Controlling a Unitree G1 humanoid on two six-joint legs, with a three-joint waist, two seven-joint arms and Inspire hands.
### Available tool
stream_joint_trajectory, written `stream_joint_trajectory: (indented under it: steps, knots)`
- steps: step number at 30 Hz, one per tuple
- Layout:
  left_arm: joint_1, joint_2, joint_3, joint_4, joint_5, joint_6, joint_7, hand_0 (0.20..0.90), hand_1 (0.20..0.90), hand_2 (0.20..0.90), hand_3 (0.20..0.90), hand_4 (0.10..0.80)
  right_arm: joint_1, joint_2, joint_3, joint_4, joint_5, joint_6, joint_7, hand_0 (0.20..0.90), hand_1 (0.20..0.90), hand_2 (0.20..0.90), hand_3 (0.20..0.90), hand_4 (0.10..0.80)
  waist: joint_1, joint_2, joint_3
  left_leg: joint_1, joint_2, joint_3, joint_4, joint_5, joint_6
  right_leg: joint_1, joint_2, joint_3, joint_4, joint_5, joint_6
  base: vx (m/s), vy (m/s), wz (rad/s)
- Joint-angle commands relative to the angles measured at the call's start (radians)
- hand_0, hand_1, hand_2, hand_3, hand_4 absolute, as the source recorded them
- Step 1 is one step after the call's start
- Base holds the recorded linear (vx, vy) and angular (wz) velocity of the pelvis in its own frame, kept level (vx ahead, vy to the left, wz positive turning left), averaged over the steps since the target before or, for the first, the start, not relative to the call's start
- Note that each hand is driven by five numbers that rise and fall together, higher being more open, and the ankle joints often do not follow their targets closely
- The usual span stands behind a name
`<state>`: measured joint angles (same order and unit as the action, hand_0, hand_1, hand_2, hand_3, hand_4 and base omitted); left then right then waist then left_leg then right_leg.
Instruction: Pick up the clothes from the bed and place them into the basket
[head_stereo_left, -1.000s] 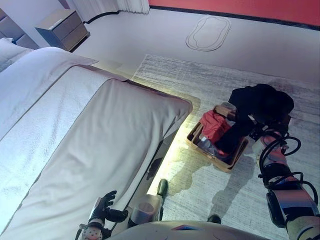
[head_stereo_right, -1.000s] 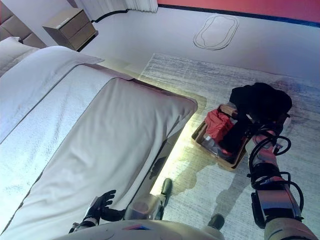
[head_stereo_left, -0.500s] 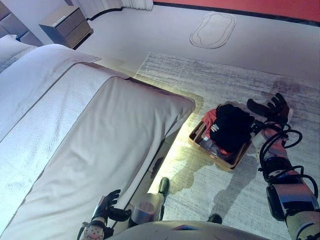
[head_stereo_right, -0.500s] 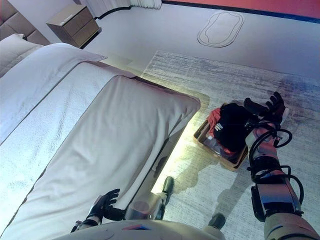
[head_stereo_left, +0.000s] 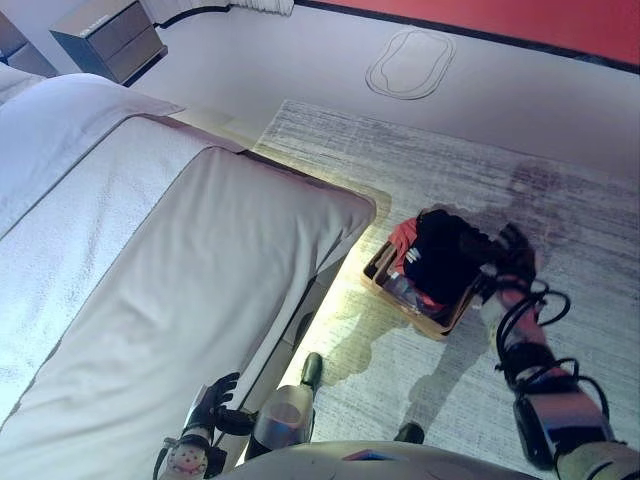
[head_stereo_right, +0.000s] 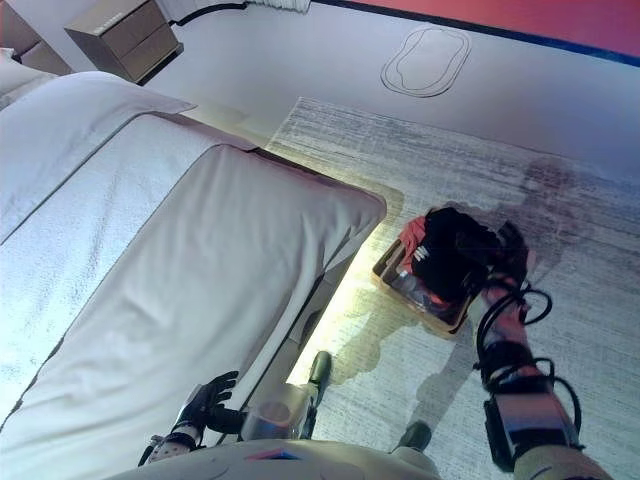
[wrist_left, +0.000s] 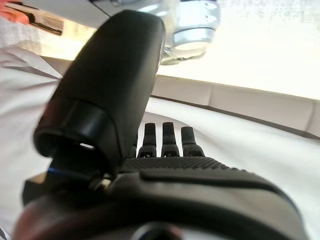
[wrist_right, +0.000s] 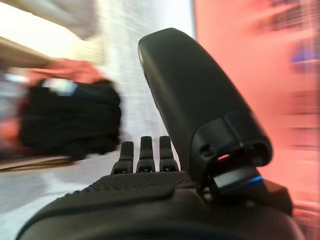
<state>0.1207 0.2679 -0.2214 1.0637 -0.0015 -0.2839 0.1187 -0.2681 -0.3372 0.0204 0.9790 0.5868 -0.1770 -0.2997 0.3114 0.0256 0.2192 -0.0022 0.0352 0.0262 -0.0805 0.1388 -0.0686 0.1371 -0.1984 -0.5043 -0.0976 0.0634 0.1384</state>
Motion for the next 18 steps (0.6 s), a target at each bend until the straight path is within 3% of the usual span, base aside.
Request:
stream_joint_trajectory:
  steps: [1,6,15,18]
  knots:
    - [-0.015,0.015,-0.021,0.019,-0.003,-0.047,0.014,0.9,0.9,0.9,0.9,0.8,0.053,-0.044,0.048,0.072,-0.056,-0.103,0.066,0.9,0.9,0.9,0.9,0.8,-0.022,-0.003,-0.095,-0.037,0.013,-0.031,0.011,-0.062,-0.032,0.033,0.071,0.023,0.033,-0.094,-0.052,-0.076,-0.018,-0.09]
    - [-0.054,0.006,-0.032,0.012,-0.025,-0.013,-0.012,0.9,0.9,0.9,0.9,0.8,0.123,0.02,0.099,0.174,-0.115,-0.068,0.133,0.9,0.9,0.9,0.9,0.8,-0.057,-0.019,-0.113,-0.02,0.019,-0.016,0.005,-0.065,-0.023,0.025,0.08,0.054,0.035,-0.085,-0.05,-0.081,-0.008,-0.13]
    - [-0.111,-0.026,-0.047,0.069,-0.087,0.015,-0.049,0.9,0.9,0.9,0.9,0.8,0.219,0.089,0.075,0.334,-0.145,0.16,0.134,0.9,0.9,0.9,0.9,0.8,-0.156,-0.029,-0.116,0.03,0.028,0.046,-0.001,-0.083,-0.011,0.009,0.095,0.138,0.034,-0.066,-0.041,-0.094,0.008,-0.2]
    - [-0.127,-0.028,-0.041,0.074,-0.11,0.032,-0.067,0.9,0.9,0.9,0.9,0.8,0.237,0.105,0.075,0.348,-0.139,0.156,0.163,0.9,0.9,0.9,0.9,0.8,-0.179,-0.031,-0.114,0.047,0.03,0.064,0.0,-0.092,-0.007,0.006,0.096,0.157,0.041,-0.065,-0.039,-0.061,0.0,-0.17]
